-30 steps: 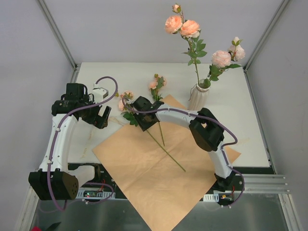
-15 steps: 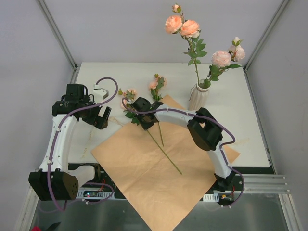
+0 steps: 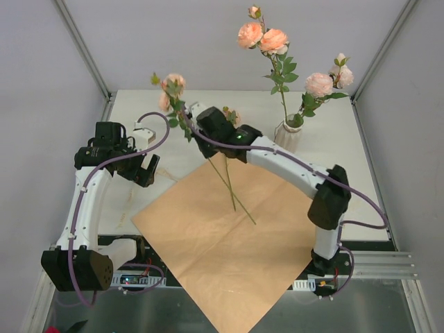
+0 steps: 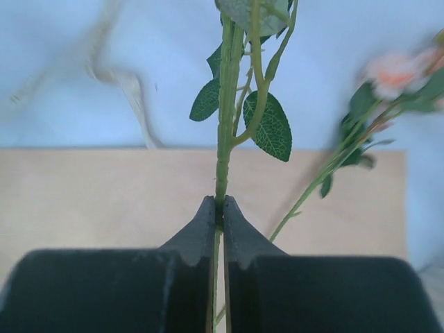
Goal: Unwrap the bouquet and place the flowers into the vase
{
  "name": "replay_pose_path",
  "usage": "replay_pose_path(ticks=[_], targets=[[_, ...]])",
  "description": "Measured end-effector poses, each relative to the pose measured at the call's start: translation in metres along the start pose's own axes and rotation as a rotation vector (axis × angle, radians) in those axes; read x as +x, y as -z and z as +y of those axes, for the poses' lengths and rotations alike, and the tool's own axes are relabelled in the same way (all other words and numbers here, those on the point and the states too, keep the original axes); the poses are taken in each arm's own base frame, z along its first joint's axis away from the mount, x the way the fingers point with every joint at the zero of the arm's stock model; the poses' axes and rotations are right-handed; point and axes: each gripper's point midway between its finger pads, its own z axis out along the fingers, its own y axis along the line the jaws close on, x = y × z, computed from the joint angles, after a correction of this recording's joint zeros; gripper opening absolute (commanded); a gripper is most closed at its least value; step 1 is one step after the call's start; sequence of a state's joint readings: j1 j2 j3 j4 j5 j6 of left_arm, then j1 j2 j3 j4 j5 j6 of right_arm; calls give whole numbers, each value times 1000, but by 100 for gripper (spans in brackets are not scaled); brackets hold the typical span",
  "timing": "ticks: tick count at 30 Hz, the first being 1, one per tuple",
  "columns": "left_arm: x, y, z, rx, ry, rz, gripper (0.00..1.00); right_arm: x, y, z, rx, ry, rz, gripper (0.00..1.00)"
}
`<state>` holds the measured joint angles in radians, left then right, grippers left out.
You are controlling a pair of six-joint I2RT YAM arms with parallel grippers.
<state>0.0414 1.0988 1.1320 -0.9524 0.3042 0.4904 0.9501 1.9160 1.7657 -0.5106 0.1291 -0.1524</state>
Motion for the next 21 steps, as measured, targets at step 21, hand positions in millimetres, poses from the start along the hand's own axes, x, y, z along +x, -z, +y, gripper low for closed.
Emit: replay_pose_path(ticks=[21], targets=[[-32,28,-7,-32,-53,-214,99,-197,332,-131,368,131,-939,1]])
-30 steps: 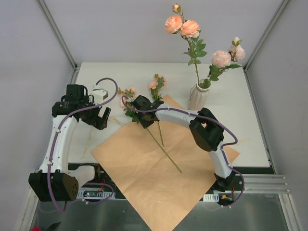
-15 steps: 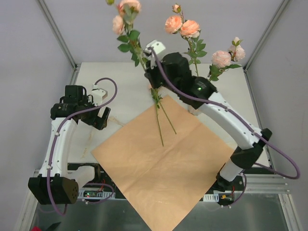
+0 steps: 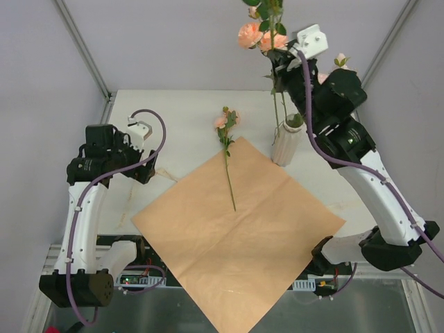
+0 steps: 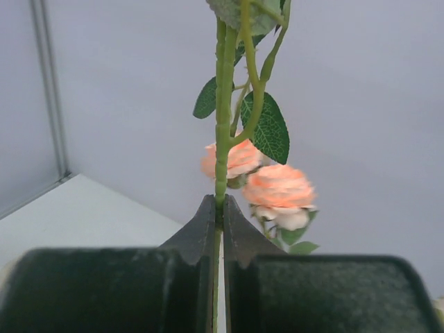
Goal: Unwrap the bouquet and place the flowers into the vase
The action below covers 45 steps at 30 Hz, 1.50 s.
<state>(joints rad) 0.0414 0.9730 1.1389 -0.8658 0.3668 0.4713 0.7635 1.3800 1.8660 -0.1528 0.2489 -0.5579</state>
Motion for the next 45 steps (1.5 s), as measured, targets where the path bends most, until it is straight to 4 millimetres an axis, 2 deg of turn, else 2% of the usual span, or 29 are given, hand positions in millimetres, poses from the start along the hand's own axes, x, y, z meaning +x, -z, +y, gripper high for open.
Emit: replay_pose_path(ticks=[7,9,13,16,21,25,30,33,35,36,38,42,45], targets=[[-2,-7,3,6,17,3,99,-34,16,-69,205,22,-203,1],[-3,-8,2,13,19,5,99,-39,16,-80,238,21,-236,1],[-4,-10,2,22,20,5,99,-36,13,-96,282,15,-255,1],[-4,-11,2,24,22,10,99,-25,10,-106,309,7,-248,1],[-5,-13,4,26,25,15,99,6,0,-118,340,-12,-198,1],[-8,-14,6,27,26,18,99,35,-5,-119,344,-31,-145,1],[-8,-15,6,27,26,19,99,61,-10,-115,338,-50,-96,1],[-8,-15,6,27,26,19,99,72,-11,-113,334,-56,-74,17],[-8,-15,6,27,26,19,99,80,-12,-114,346,-63,-47,19],[-8,-15,6,27,26,19,99,86,-12,-116,363,-67,-18,31],[-8,-15,6,27,26,19,99,95,-13,-123,411,-86,42,35],[-9,-13,5,24,23,12,99,117,-9,-134,508,-112,154,59],[-10,-10,5,19,18,0,99,131,3,-137,551,-132,242,63]])
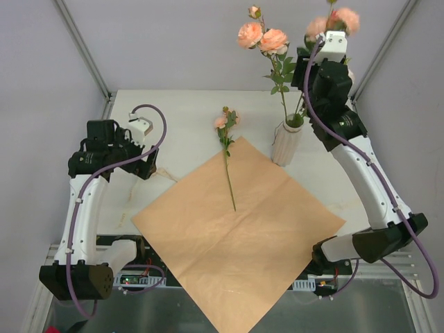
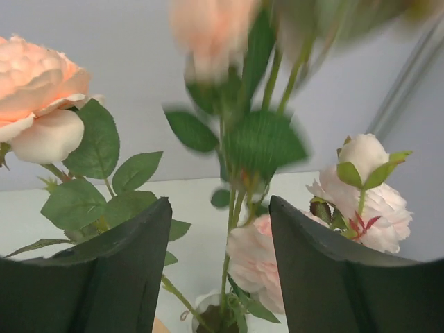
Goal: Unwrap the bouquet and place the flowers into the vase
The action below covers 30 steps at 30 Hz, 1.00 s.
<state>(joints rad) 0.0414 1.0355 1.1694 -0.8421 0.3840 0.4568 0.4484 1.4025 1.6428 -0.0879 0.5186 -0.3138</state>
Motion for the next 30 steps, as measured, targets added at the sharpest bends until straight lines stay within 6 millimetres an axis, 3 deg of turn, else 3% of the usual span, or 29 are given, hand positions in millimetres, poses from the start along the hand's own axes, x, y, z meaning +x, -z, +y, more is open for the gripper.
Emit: replay_pose_path(ticks=[5,9,14,17,20,24,26,30], targets=[[0,1,-1,-2,-2,-5,99,-5,18,-6,39,-14,44,64],[2,1,-1,0,0,0,99,-8,43,6,5,-24,54,64],[2,1,-1,0,0,0,99,-10,77,45,-146,-28,55,67],[2,1,-1,0,0,0,99,6,83,82,-264,-10,100,70],[2,1,-1,-1,0,-1,99,43,76,125,-371,26,201,73],[8,0,-4,5,5,10,98,145,59,185,-479,110,439,76],[11,-1,-5,9,7,16,97,202,57,203,-507,159,568,78],[17,-3,-7,18,12,29,98,286,61,218,-528,229,761,79]])
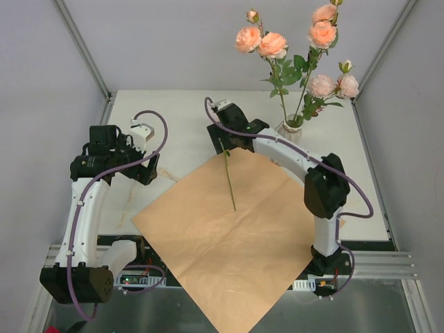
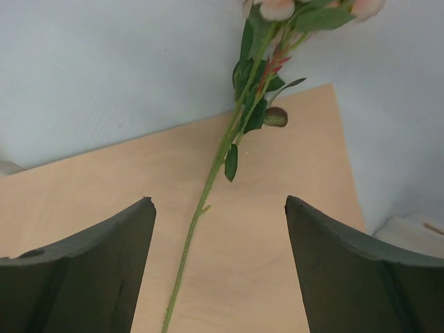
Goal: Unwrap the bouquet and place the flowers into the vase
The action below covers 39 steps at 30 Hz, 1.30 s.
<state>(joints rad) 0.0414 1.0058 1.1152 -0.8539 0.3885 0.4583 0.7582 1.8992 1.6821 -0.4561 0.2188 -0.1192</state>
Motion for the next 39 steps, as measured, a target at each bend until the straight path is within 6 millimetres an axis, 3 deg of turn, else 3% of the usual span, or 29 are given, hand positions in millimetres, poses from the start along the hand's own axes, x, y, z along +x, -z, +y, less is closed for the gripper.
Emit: replay_pose_path(ticks=[5,11,20,26,29,30,32,35,39], targets=[[2,0,-2,9,-1,6,95,38,-39,9,-12,20,127,78],[2,0,-5,28,0,5,95,48,-70,17,-26,4,170,72],[5,-3,-5,35,7,20,97,71,-105,8,1,-32,235,59],[7,-6,-5,39,11,30,99,79,-117,8,12,-55,257,42],[9,-7,-5,41,13,35,99,79,-119,8,16,-65,257,24],[9,-7,-5,41,14,36,99,79,-120,8,18,-70,256,13],[10,-7,-5,42,14,37,99,78,-120,7,27,-80,255,6],[10,-7,-5,41,12,39,99,78,-120,7,32,-99,253,1],[13,-8,1,11,18,58,99,69,-114,8,27,-109,233,1]])
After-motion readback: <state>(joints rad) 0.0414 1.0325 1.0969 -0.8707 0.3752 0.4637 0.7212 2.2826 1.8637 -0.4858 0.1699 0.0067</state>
